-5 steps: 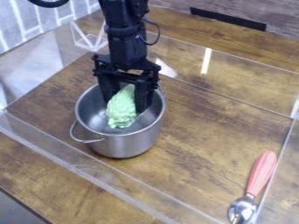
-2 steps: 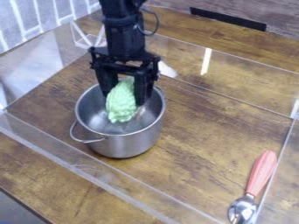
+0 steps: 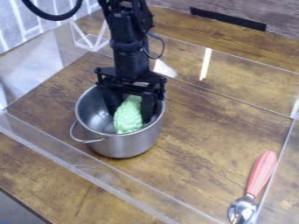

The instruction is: Remove the green object from the silver pot and put it on the table

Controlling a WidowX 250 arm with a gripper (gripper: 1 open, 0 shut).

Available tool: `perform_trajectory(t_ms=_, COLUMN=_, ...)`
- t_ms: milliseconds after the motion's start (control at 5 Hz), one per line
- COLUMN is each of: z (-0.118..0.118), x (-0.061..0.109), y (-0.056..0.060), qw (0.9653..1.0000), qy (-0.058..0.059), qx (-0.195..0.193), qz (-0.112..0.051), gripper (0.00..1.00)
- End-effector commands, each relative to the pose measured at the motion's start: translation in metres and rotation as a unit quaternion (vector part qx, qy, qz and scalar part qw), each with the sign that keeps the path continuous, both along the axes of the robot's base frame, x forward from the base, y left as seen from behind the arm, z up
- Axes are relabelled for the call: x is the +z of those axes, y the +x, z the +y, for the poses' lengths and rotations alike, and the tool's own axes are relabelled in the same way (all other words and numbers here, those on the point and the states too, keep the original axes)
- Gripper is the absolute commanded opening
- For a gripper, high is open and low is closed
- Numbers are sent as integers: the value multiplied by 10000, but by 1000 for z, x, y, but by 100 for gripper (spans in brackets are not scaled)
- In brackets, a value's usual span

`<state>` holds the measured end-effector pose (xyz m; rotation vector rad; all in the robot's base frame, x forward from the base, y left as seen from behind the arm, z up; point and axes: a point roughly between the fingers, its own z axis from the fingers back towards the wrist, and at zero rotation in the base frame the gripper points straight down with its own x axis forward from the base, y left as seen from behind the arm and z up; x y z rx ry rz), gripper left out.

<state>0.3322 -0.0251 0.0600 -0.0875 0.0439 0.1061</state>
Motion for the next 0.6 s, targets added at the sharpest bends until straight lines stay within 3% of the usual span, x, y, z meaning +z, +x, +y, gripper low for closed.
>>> perform_trajectory(t_ms=0, z=-8, x=28, y=9, qw=9989, qy=29, qx=343, qz=-313, gripper=0)
perform_trajectory(t_ms=400, z=11, x=43, y=16, qw=9993, qy=39, qx=238, qz=-294, gripper=0)
